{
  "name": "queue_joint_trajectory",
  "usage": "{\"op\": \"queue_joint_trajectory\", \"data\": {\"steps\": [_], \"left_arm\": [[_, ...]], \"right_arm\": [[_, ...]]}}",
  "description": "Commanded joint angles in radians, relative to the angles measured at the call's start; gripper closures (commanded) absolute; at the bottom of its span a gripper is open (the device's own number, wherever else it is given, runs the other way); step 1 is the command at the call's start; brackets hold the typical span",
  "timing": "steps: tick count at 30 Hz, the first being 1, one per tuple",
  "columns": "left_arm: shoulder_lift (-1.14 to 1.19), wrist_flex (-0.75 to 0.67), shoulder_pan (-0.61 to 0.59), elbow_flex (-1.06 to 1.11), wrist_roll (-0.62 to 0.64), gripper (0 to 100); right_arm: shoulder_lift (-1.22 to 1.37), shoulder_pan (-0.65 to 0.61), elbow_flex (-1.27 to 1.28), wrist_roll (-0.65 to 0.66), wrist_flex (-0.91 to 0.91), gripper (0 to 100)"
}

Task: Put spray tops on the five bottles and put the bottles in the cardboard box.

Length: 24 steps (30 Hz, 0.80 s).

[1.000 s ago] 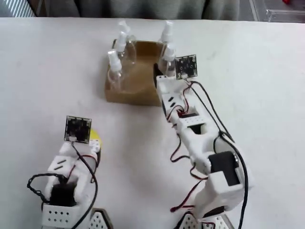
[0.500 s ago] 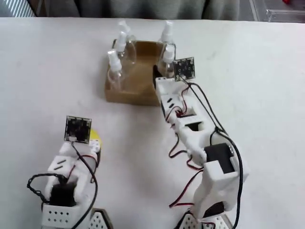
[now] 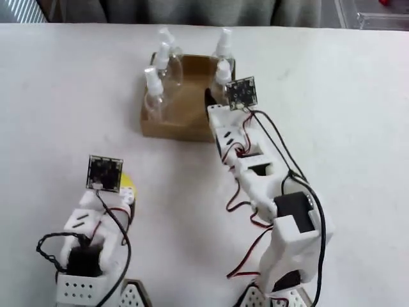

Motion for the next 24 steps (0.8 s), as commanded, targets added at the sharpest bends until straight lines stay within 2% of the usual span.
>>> {"op": "queue_joint_trajectory", "data": {"steps": [1, 15, 21, 24], "left_arm": [[-0.01, 0.0, -0.01, -0.003, -0.008, 98], [-0.01, 0.0, -0.01, -0.003, -0.008, 98], [-0.01, 0.0, -0.01, -0.003, -0.008, 98], [-0.01, 0.0, -0.01, -0.003, -0.008, 98]], "right_arm": [[-0.007, -0.012, -0.02, 0.017, -0.025, 98.4], [-0.007, -0.028, 0.025, 0.017, -0.025, 97.6], [-0.007, -0.027, 0.026, 0.017, -0.022, 86.0], [-0.007, -0.027, 0.026, 0.017, -0.022, 84.2]]}}
